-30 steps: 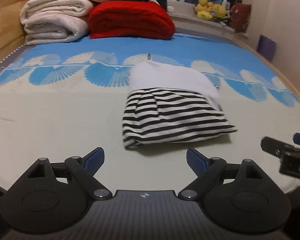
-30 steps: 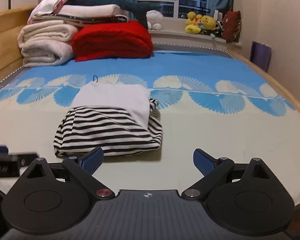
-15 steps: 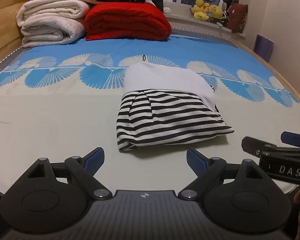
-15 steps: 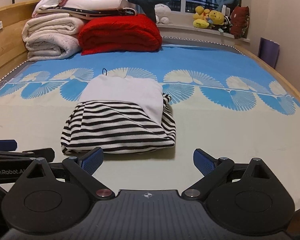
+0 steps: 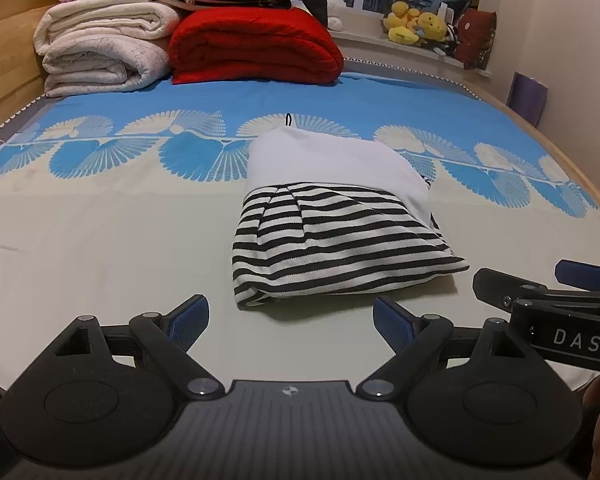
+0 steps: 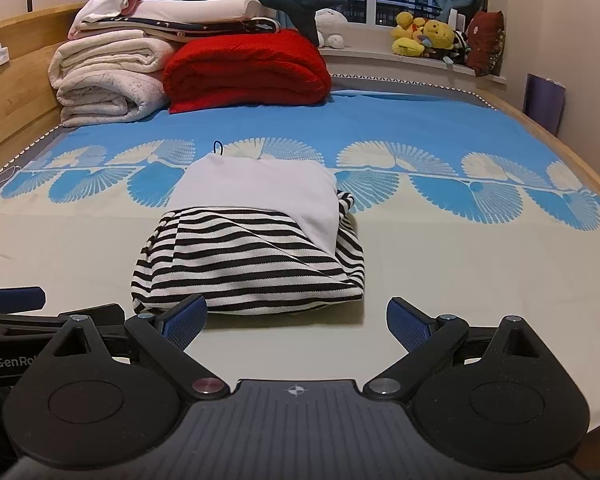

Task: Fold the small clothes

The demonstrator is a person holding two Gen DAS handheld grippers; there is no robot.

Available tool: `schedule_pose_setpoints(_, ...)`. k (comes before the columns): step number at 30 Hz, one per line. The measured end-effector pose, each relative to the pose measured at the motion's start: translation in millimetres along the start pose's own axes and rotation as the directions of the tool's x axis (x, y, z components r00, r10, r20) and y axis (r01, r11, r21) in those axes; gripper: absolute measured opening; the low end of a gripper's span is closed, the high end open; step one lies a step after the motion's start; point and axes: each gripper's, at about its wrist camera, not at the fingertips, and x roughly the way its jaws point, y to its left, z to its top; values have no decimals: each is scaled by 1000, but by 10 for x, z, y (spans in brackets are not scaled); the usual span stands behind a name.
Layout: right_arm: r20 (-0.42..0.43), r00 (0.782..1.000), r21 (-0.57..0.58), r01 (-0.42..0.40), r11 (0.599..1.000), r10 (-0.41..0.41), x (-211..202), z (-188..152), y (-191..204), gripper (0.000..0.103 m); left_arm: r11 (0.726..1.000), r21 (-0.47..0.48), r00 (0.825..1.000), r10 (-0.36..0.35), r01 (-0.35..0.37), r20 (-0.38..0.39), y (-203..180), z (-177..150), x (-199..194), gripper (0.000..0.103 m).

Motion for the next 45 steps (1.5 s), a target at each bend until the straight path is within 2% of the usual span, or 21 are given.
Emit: schedule_pose_setpoints(45, -14, 1000, 15, -1, 1000, 1, 8, -13, 8, 96, 1000, -7, 1000, -10, 10, -14, 3, 0, 37, 92)
